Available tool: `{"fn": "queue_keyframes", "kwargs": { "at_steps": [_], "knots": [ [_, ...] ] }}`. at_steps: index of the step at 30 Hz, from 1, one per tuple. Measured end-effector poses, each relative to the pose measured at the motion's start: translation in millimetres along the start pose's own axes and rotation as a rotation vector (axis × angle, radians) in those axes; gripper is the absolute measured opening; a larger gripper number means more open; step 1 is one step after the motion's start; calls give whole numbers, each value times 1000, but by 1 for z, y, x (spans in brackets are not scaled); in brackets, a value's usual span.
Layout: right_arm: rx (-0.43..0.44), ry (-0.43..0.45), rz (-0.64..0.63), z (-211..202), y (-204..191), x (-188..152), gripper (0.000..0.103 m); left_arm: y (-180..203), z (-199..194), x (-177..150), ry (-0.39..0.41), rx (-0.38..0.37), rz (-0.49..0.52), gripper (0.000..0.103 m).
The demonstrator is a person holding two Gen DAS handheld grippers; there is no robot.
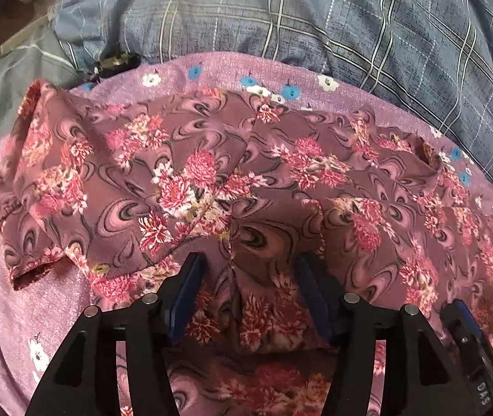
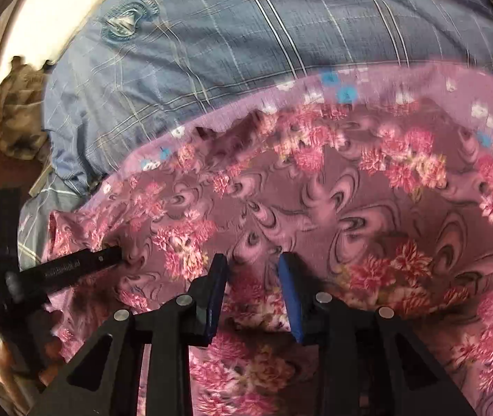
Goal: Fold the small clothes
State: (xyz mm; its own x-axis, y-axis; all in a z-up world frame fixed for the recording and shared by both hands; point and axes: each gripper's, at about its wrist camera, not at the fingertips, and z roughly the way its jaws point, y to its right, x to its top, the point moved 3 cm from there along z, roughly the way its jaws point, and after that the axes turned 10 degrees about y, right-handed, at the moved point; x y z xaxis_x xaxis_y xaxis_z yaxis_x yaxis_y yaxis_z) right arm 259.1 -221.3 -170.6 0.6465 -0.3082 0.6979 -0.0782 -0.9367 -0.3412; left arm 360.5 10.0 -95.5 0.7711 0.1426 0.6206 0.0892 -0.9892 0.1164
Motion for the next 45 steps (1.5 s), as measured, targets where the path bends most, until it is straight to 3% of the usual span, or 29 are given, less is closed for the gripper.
{"fn": "queue_keyframes", "kwargs": {
  "at_steps": [4, 6, 9, 12, 15, 17, 21, 25, 28, 29, 30, 32, 34, 36, 37, 39, 40, 41, 43, 44, 45],
  "knots": [
    [-9, 5, -10, -1, 0, 1, 34, -19, -8, 9, 3, -66, -110, 55],
    [-35, -3, -33, -3, -5, 1, 34, -39, -20, 10, 50, -41, -148, 55],
    [-123, -45, -140, -2, -29, 6, 38, -70, -48, 19, 148, 63, -190, 55],
    [-56, -43, -176, -7, -57, 9, 38, -116, -70, 24, 219, 191, -292, 56],
    [19, -60, -254, -1, -101, 8, 39, -169, -84, 21, 215, 246, -434, 56],
    [44, -88, -329, 6, -126, 3, 48, -191, -85, 17, 150, 281, -452, 55],
    [30, -119, -464, 26, -157, -18, 48, -224, -70, 8, 46, 116, -571, 56],
    [30, -139, -399, 34, -144, -24, 50, -228, -46, 3, -36, -60, -627, 57],
    [54, -155, -341, 34, -133, -26, 53, -215, -16, -1, -112, -248, -689, 56],
    [75, -147, -325, 34, -129, -26, 54, -214, -9, -4, -127, -274, -719, 49],
    [87, -144, -320, 34, -128, -26, 55, -215, -8, -6, -118, -275, -737, 28],
    [116, -124, -322, 33, -124, -28, 56, -220, -12, -6, -88, -265, -753, 10],
    [136, -100, -329, 31, -121, -30, 56, -225, -32, 2, -9, -215, -728, 8],
    [146, -91, -318, 30, -120, -30, 56, -225, -63, 18, 70, -136, -578, 7],
    [150, -90, -313, 30, -119, -30, 57, -224, -77, 30, 109, -57, -475, 6],
    [163, -84, -304, 29, -118, -31, 57, -225, -112, 61, 252, 222, -192, 5],
    [165, -81, -301, 29, -117, -31, 58, -226, -121, 70, 301, 314, -115, 5],
    [168, -79, -299, 29, -117, -31, 58, -230, -134, 84, 372, 488, 10, 5],
    [173, -77, -293, 29, -117, -31, 58, -239, -141, 99, 395, 654, 124, 5],
    [175, -77, -291, 30, -117, -31, 58, -250, -144, 104, 358, 651, 102, 5],
    [178, -75, -288, 30, -117, -31, 58, -260, -145, 104, 301, 529, 24, 5]
  ]
}}
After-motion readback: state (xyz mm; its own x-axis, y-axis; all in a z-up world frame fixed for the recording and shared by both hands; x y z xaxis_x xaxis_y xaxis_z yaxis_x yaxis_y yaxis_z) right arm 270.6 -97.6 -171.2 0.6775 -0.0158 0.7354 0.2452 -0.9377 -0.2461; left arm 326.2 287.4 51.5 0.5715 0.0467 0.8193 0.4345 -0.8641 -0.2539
